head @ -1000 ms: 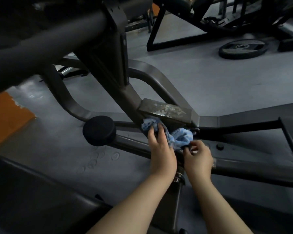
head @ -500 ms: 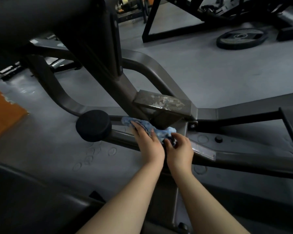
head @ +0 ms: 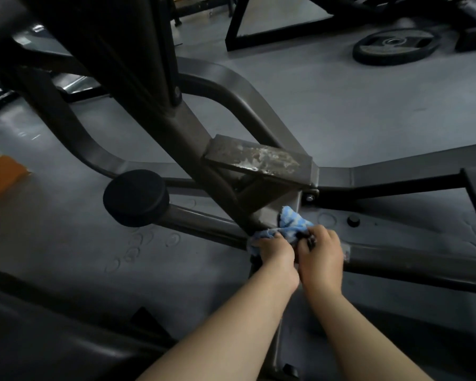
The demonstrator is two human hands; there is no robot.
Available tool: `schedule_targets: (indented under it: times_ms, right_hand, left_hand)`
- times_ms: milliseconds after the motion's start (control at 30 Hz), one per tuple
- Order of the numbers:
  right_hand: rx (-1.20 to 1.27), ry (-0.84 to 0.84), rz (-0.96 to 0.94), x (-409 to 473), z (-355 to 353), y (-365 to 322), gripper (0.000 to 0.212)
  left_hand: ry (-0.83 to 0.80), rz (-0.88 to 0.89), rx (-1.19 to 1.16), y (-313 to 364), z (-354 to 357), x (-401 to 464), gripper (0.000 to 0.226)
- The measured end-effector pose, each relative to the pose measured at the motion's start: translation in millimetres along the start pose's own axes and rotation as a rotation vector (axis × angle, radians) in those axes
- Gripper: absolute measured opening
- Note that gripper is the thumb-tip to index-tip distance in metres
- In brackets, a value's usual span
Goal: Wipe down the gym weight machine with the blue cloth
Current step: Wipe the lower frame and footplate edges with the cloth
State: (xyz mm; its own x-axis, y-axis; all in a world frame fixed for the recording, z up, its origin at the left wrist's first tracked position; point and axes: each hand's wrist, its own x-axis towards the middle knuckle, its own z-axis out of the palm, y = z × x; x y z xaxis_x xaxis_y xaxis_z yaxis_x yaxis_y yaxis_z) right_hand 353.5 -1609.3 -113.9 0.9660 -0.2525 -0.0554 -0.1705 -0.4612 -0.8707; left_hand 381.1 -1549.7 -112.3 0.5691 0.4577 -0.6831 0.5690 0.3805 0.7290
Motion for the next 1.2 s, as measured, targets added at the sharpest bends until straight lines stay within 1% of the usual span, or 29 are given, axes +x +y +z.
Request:
schedule_targets:
  times_ms: [33, 67, 133, 233, 300, 367, 433, 500, 600, 767, 867, 933, 1067, 1200]
  right_hand:
    - [-0.010, 0.020, 0.041, 2, -3, 5, 0.018]
    - [-0.021, 0.035, 0.085, 3, -8, 9, 0.019]
    - [-0.052, 0.037, 0.164, 4, -18, 17, 0.021]
    - [-0.064, 0.000, 0.237, 3, -29, 19, 0.021]
    - [-0.034, -0.012, 0.239, -2, -32, 12, 0.022]
    - [-0.005, -0.022, 0.221, -10, -37, 2, 0.024]
    - [0.021, -0.031, 0.205, -22, -45, -12, 0.024]
    - [0.060, -0.039, 0.181, -37, -53, -26, 0.025]
    - [0.159, -0.024, 0.118, -60, -63, -51, 0.022]
    - [0.448, -0.013, 0.027, -86, -79, -104, 0.008]
    - [0.665, -0.071, -0.026, -98, -89, -148, 0.020]
    - [0.785, -0.106, -0.075, -106, -96, -180, 0.022]
    - [0.910, -0.163, -0.187, -123, -113, -237, 0.019]
    - [0.960, -0.164, -0.335, -143, -130, -271, 0.015]
  left_hand:
    - [-0.106, -0.100, -0.153, -2, 3, -5, 0.031]
    - [-0.171, -0.156, -0.247, -5, 5, -10, 0.030]
    - [-0.232, -0.208, -0.327, -10, 1, -16, 0.033]
    - [-0.303, -0.221, -0.324, -10, -13, -26, 0.036]
    - [-0.342, -0.206, -0.270, -4, -23, -33, 0.036]
    - [-0.363, -0.150, -0.217, 4, -32, -45, 0.033]
    - [-0.355, -0.056, -0.205, 14, -40, -63, 0.024]
    - [-0.334, 0.046, -0.253, 23, -52, -85, 0.016]
    - [-0.232, 0.212, -0.312, 37, -75, -118, 0.033]
    - [-0.100, 0.430, -0.467, 69, -118, -169, 0.030]
    - [-0.002, 0.626, -0.496, 88, -145, -202, 0.029]
    - [0.023, 0.770, -0.521, 97, -162, -223, 0.031]
    - [0.048, 1.009, -0.573, 107, -190, -264, 0.037]
    - [0.230, 1.270, -0.516, 114, -208, -289, 0.044]
